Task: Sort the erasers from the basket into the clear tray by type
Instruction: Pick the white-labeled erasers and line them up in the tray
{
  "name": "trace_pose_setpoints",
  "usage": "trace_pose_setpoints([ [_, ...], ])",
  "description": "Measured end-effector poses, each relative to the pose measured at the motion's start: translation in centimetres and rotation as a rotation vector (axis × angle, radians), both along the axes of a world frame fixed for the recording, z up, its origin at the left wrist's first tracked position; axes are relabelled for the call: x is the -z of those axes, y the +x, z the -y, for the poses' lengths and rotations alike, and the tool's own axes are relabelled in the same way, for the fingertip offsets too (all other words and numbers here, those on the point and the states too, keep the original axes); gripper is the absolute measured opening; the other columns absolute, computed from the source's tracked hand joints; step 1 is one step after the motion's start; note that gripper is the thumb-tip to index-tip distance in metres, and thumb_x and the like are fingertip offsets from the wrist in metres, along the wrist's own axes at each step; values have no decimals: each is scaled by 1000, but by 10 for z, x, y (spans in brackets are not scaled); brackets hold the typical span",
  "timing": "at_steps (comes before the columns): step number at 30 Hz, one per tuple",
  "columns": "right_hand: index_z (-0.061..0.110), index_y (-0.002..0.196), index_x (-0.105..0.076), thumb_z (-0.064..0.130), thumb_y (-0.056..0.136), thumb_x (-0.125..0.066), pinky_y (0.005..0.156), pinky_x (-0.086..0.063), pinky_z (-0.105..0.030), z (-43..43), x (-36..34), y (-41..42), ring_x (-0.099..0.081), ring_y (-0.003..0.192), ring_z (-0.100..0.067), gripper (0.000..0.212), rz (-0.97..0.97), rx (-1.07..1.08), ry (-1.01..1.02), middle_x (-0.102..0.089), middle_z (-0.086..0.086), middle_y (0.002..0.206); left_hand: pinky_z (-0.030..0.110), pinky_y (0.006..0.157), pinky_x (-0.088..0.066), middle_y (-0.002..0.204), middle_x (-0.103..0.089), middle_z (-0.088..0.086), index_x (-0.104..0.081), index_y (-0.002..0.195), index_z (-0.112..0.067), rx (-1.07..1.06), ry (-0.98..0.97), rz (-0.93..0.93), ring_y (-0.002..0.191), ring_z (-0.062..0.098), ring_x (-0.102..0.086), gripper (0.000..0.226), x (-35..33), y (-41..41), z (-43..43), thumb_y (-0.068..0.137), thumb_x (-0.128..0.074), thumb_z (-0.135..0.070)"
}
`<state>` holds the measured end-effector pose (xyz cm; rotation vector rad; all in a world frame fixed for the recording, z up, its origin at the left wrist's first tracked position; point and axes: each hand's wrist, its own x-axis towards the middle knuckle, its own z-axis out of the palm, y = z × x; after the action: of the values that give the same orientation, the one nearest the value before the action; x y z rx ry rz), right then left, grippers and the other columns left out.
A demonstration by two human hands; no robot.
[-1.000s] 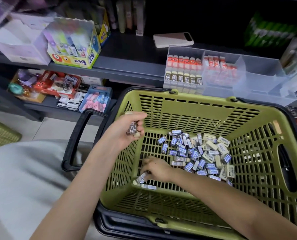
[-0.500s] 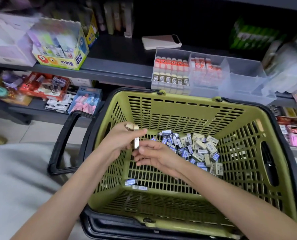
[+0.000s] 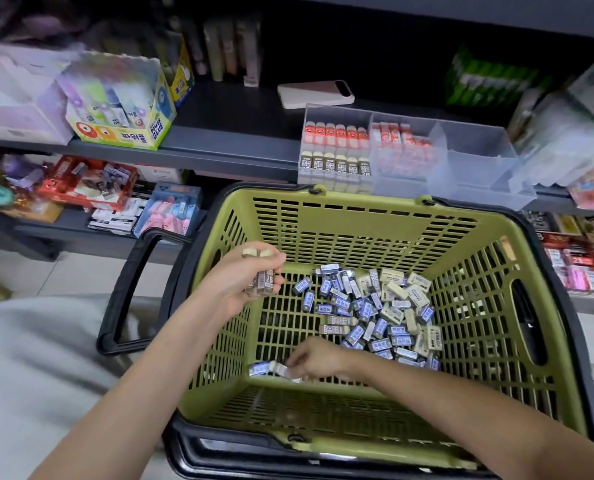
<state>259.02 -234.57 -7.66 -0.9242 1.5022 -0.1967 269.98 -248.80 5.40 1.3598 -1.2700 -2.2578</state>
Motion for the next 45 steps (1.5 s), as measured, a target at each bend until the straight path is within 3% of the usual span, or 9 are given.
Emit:
trace_pose_setpoints([
  [5, 1, 99, -65, 10, 78, -70, 65, -54, -24, 6, -67, -41, -61, 66, -14, 23, 448, 663, -161, -66, -3, 76, 21, 51, -51, 78, -62, 3, -58, 108, -8, 9, -56, 83, 62, 11, -58, 42, 5, -18, -17, 73, -78, -20],
  [13, 10, 89, -72, 17, 75, -71, 65, -55, -26, -5, -97, -63, -62, 69, -17, 16, 427, 719, -489, -68, -9, 79, 31, 63, -50, 82, -66, 8, -58, 105, -8, 17, 84, 24, 62, 18, -62, 44, 14, -62, -48, 67, -81, -5],
  [16, 13, 88, -72, 23, 81, -71, 73, -55, -28, -14, -73, -78, -64, 79, -17, 12, 1, 645, -452, -70, -3, 88, 26, 67, -45, 78, -61, 11, -56, 95, -3, -96, 156, 64, 59, 16, -55, 24, 21, -61, -34, 76, -70, 4],
  [21, 20, 108, -67, 49, 84, -60, 81, -51, -30, -31, -15, -81, -57, 99, -16, 38, -871, -136, -272, -67, 3, 108, 26, 62, -50, 63, -61, 6, -57, 84, -4, -218, 365, -5, 59, 14, -56, 18, 14, -54, -13, 72, -70, 1],
  [28, 17, 125, -55, 61, 78, -60, 93, -36, -38, -24, 21, -77, -41, 111, -27, 64, -1015, -294, -364, -52, -6, 115, 24, 51, -52, 60, -63, 7, -60, 88, -3, -257, 437, -84, 56, 15, -58, 32, 7, -51, -12, 59, -72, 2],
  [35, 17, 103, -67, 58, 81, -56, 90, -35, -37, -20, 27, -81, -43, 103, -22, 47, -1054, -284, -484, -53, -1, 105, 23, 50, -52, 59, -62, 3, -56, 88, -8, -129, 274, -24, 49, 11, -59, 23, 13, -56, -15, 74, -72, 2],
  [38, 16, 91, -67, 56, 83, -50, 79, -41, -28, -24, 15, -83, -49, 89, -14, 45, -985, -251, -516, -56, 2, 95, 20, 47, -50, 66, -62, 5, -57, 92, -7, -94, 193, -1, 50, 13, -58, 27, 17, -55, -14, 72, -74, 0],
  [41, 14, 89, -62, 42, 86, -58, 48, -44, -17, -17, -24, -84, -51, 53, -2, 28, -573, 123, -434, -59, 1, 72, 20, 46, -49, 64, -63, 5, -59, 92, -5, -70, 130, 33, 50, 14, -58, 29, 22, -54, -12, 70, -77, -3],
  [45, 19, 94, -60, 29, 83, -68, 54, -54, -28, -14, -87, -91, -64, 57, -12, 17, -92, 420, -533, -65, 0, 70, 22, 48, -49, 62, -63, 2, -58, 98, -3, 86, 136, 69, 48, 12, -57, 41, 20, -56, -13, 70, -78, -25],
])
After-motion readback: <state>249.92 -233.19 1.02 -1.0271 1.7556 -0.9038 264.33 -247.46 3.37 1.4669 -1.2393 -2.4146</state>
